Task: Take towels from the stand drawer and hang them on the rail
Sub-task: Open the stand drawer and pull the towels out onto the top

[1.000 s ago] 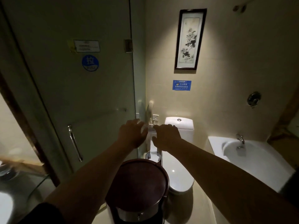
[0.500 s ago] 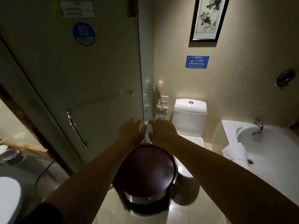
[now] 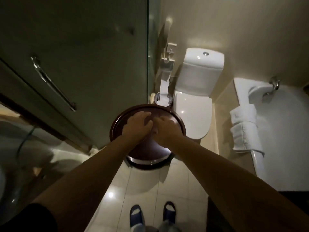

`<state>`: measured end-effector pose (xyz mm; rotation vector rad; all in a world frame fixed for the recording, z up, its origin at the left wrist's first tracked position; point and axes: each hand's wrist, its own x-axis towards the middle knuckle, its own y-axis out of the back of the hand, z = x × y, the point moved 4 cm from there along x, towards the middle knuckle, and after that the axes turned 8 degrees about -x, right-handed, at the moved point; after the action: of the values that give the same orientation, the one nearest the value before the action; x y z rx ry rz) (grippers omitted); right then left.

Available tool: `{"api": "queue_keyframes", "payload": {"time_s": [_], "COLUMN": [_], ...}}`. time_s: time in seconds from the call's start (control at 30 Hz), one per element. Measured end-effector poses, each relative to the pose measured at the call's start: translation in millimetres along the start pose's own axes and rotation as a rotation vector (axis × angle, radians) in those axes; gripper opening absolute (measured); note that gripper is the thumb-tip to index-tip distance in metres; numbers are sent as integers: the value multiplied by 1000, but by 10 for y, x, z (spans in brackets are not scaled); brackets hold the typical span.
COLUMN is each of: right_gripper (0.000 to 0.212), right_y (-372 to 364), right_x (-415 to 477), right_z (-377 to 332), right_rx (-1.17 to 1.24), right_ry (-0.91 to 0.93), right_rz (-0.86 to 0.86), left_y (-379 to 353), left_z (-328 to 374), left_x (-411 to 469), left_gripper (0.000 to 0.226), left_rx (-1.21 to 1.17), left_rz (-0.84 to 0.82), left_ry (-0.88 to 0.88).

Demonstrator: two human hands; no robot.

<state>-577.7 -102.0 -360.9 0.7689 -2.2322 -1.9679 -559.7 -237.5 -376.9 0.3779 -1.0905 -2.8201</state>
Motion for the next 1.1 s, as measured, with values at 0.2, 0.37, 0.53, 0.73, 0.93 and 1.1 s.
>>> {"api": "queue_keyframes", "payload": {"time_s": [0.2, 0.37, 0.53, 0.73, 0.93, 1.1], "right_gripper": [53, 57, 61, 61, 62, 52], "right_y": [-1203, -2357, -3379, -4186, -4602, -4816], "right_x": [132, 84, 0, 240, 630, 874], "right_z": [162, 435, 636, 668, 689, 732], "right_rx": [54, 81, 75, 78, -21, -43], "right_ry": [-6, -44, -59, -87, -102, -92], "right_rz": [-118, -196, -340, -414, -454, -395], "left_y": [-895, -1685, -2393, -2903, -3081, -3146], "left_z": [-959, -1718, -2301, -2538, -2733, -2851], "left_x": [54, 57, 47, 303, 387, 347], "left_gripper": [56, 49, 52, 65, 75, 81], "left_rx": [89, 190, 261, 396, 471, 524], "left_rz": [-127, -198, -268, -368, -354, -296], "left_ry": [90, 177, 154, 139, 183, 109]}}
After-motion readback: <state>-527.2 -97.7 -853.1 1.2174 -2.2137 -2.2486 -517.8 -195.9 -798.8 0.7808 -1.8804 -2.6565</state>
